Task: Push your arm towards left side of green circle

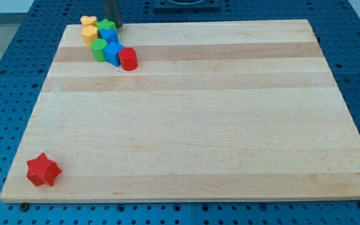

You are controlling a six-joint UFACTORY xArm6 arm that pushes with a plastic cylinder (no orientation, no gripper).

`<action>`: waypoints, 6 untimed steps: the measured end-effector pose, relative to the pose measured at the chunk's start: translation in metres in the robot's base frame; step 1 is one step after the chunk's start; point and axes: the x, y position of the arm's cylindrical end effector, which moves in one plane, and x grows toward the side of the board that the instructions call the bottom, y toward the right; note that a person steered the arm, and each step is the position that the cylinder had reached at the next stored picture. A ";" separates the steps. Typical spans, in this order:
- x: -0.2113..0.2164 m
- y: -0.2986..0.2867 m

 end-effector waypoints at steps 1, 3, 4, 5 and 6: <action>0.011 -0.006; 0.044 0.011; 0.058 0.022; 0.064 0.023; 0.045 0.031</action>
